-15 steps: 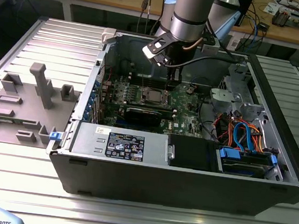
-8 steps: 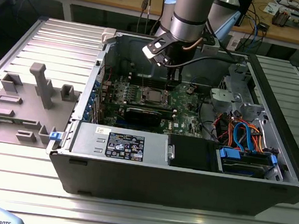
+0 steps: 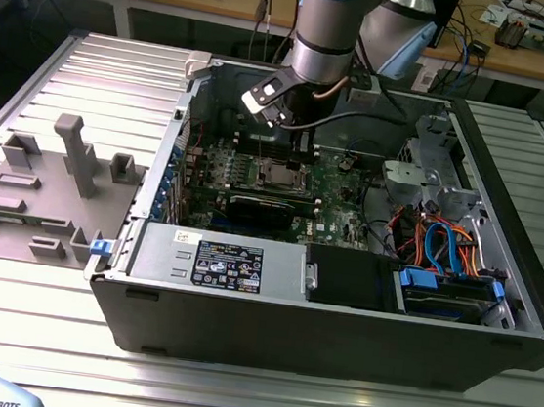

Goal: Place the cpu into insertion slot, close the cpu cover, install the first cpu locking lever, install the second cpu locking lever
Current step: 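Close the cpu cover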

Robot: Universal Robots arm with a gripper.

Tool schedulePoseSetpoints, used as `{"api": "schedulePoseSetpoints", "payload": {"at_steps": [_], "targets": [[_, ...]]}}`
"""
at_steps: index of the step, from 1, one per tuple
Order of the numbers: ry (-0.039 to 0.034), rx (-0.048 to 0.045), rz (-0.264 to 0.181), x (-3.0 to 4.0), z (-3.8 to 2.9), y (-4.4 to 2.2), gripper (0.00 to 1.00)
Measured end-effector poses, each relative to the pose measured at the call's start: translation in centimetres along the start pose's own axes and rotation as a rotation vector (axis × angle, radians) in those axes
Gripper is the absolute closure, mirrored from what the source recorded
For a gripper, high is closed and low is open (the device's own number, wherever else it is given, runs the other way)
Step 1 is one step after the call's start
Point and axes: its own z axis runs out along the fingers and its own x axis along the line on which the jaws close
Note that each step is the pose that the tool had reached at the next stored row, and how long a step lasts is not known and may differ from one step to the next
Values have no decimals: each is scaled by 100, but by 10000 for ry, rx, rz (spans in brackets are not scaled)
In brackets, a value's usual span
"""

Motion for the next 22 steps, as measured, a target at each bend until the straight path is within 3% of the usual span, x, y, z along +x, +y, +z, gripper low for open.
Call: {"api": "schedulePoseSetpoints", "payload": {"at_steps": [5,9,15,22], "targets": [[10,1,-3,4,58,-220,89],[20,-1,-4,6,82,-300,89],[17,0,-4,7,118,-367,89],[18,1,-4,7,168,-375,89]]}}
